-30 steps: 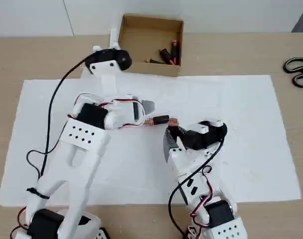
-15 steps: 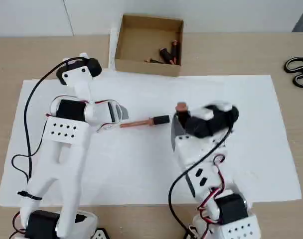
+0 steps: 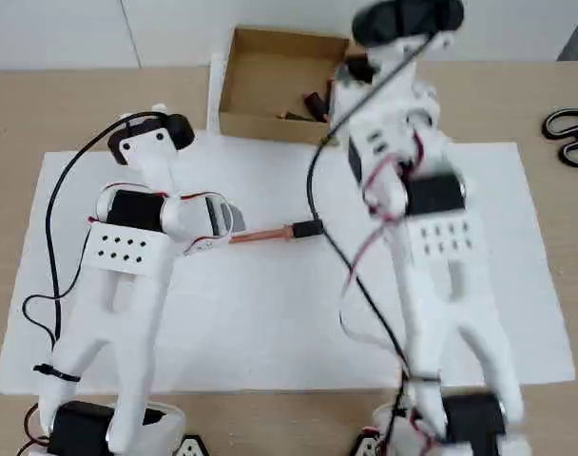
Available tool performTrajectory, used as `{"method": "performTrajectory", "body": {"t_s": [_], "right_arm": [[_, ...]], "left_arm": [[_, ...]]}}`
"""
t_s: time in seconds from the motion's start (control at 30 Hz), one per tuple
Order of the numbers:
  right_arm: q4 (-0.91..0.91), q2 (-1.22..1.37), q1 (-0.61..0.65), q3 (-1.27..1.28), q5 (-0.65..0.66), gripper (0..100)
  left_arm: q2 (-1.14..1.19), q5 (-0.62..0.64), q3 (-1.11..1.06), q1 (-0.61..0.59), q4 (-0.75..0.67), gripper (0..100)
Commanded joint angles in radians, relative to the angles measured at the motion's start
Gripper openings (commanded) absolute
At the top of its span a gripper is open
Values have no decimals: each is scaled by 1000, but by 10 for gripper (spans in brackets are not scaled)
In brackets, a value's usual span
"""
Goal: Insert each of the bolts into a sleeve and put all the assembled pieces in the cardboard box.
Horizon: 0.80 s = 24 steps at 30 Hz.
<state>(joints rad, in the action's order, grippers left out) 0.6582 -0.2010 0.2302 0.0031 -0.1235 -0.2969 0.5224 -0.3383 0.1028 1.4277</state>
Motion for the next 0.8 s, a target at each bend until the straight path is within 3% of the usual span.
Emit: {"method": "performTrajectory", "body": {"t_s": [0.0, 0.4, 0.77], "right_arm": [[-7, 288, -12, -344, 9, 4], [-8, 1036, 7, -1033, 2, 4], [-2, 1423, 33, -1366, 9, 8]], "left_arm": [[-44, 0, 47, 2, 5, 269], [-44, 0, 42, 2, 6, 269], [-43, 0, 42, 3, 26, 269]]}}
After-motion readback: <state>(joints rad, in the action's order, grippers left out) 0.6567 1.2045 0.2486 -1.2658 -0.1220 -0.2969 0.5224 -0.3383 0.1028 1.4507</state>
